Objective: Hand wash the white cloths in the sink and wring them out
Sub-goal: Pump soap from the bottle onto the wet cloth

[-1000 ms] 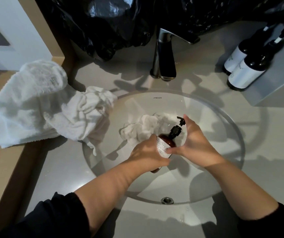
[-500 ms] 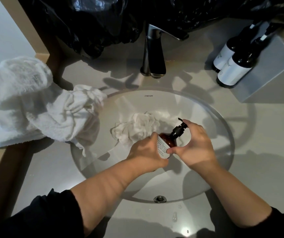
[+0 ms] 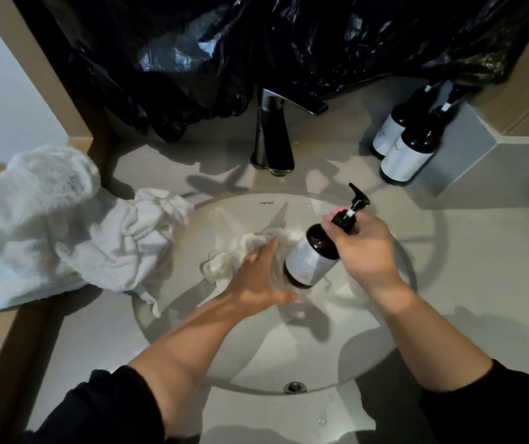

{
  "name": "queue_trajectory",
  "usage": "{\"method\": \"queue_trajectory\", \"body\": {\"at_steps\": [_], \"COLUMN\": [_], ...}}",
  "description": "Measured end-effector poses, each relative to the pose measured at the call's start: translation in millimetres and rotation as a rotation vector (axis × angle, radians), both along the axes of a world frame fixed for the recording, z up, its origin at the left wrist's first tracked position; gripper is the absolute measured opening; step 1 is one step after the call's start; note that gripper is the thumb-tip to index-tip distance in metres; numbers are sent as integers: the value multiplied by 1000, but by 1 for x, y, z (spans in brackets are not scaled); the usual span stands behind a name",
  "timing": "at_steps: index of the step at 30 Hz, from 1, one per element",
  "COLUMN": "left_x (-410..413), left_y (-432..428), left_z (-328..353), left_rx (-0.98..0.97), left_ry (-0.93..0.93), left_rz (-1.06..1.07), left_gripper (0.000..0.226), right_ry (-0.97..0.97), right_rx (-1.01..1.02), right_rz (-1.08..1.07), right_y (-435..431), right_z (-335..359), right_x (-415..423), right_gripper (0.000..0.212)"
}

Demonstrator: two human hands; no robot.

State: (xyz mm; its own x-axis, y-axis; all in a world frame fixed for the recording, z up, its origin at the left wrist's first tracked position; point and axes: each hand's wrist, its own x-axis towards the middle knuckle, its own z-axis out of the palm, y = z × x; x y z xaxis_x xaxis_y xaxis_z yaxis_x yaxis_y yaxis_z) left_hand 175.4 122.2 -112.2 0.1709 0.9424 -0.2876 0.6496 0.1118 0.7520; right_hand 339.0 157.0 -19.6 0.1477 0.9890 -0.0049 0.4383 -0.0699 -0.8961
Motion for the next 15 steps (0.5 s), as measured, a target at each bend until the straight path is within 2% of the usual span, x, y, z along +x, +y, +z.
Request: {"method": "queue_trajectory", "body": {"at_steps": [2,4,7,10,15], "left_x": [-16,-24,-28,-32,-32], "left_y": [11,16,16,16,16], "left_z": [-18,-26,-34,-39,-41], "left_rx": [63,40,-11,-12,0], "left_ry": [354,527,570,604,630], "left_rz": [71,146,101,57,43], "left_gripper": [91,76,67,68,68], "right_ry": [-136,-184,-286,-416,-509], "right_rx": [125,198,245,240,221], "right_rz": [-65,-133,-192,-243,-296], "right_y": [25,50,81,104,131], "right_z": [27,49,56,52,45], "right_x": [9,14,15,19,32], "right_gripper": [6,8,16,27,35]}}
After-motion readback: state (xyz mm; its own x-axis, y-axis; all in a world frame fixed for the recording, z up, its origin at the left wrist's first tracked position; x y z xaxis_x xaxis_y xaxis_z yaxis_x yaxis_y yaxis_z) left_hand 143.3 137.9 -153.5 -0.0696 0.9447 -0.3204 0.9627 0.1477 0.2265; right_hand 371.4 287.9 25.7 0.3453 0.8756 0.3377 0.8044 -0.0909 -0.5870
